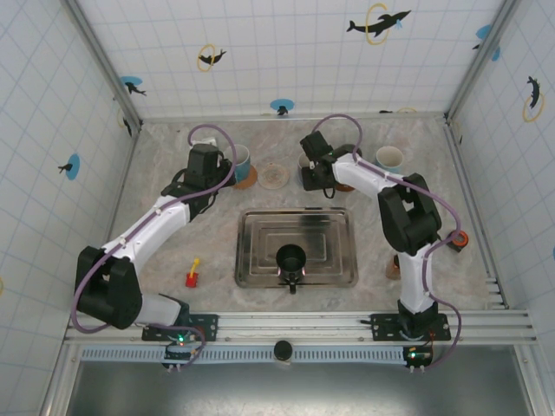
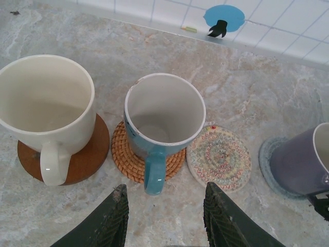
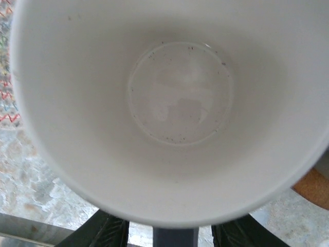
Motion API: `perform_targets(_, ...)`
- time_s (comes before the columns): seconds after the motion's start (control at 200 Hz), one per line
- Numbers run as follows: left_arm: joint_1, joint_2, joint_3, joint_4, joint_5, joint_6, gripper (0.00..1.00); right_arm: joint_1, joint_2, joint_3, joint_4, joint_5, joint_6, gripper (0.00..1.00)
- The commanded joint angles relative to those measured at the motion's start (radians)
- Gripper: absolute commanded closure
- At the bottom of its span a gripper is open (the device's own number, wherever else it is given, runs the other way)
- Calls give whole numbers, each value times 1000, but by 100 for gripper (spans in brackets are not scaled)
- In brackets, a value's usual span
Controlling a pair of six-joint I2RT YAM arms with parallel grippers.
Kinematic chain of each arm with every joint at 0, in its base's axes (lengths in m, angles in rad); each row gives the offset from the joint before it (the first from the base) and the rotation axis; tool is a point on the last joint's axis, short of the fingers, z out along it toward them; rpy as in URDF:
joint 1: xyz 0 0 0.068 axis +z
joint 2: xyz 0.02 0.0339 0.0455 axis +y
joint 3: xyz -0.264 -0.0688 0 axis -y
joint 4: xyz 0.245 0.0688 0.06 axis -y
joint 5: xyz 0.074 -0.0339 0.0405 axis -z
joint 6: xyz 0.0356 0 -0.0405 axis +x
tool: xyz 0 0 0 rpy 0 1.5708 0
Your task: Place the cup by the coaster
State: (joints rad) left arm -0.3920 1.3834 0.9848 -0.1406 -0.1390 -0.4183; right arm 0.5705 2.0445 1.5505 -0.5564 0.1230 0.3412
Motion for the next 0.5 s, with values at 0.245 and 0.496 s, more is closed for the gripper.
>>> perform_targets(0.245, -6, -53, 3, 5, 10, 16, 59, 32, -195, -90, 0, 69, 9, 55)
perform_targets(0.496, -4, -85, -9, 12, 22, 3, 58, 50, -349, -121, 25, 161, 29, 55)
